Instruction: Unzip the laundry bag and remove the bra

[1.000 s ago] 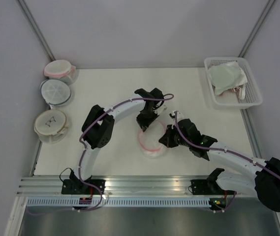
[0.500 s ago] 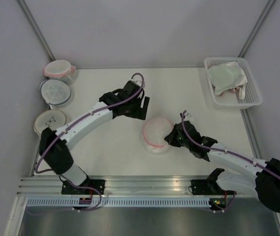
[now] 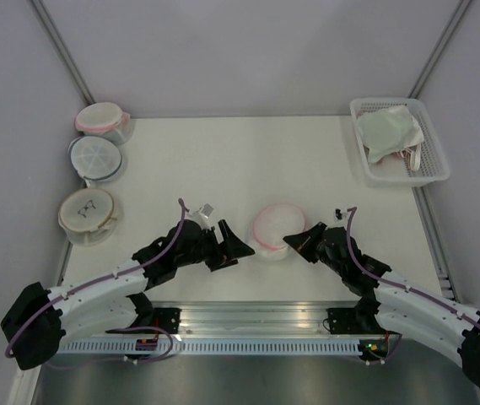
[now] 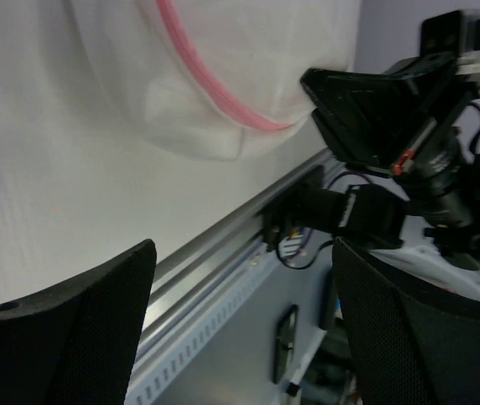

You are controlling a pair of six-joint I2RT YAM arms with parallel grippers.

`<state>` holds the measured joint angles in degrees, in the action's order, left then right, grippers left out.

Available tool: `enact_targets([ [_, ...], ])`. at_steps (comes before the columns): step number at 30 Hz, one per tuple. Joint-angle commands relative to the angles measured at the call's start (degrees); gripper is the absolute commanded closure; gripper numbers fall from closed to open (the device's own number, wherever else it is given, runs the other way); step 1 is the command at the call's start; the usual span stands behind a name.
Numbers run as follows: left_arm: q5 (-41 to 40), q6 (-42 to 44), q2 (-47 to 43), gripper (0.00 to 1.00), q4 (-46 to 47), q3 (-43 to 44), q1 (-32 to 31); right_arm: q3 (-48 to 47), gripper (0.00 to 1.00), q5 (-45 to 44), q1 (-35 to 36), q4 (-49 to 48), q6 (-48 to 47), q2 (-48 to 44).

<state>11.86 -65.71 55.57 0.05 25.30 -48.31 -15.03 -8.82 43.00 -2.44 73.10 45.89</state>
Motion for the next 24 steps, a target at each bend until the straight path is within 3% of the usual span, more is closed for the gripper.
enact_targets([
  [1,-4.90,-19.08,-4.50,0.11,22.04,-7.42,-3.61,0.96,1.00,3.97,0.33,-7.14,7.84,-1.94],
  [5,-15.07,-25.16,-6.53,0.09,27.89,-12.02,-8.72,1.49,1.00,4.95,0.76,-6.17,10.39,-2.56],
  [13,-21.87,-33.77,2.16,0.07,36.50,-10.54,-17.68,3.87,1.00,2.85,1.99,-5.21,15.23,-6.86],
  [19,-21.17,-36.41,12.62,0.07,41.34,-7.46,-19.45,3.25,1.00,1.17,2.44,-1.78,14.62,-10.99],
  [24,-29.42,-34.76,12.29,0.05,39.51,-7.73,-19.45,1.85,1.00,4.50,2.52,-2.04,11.55,-10.65],
])
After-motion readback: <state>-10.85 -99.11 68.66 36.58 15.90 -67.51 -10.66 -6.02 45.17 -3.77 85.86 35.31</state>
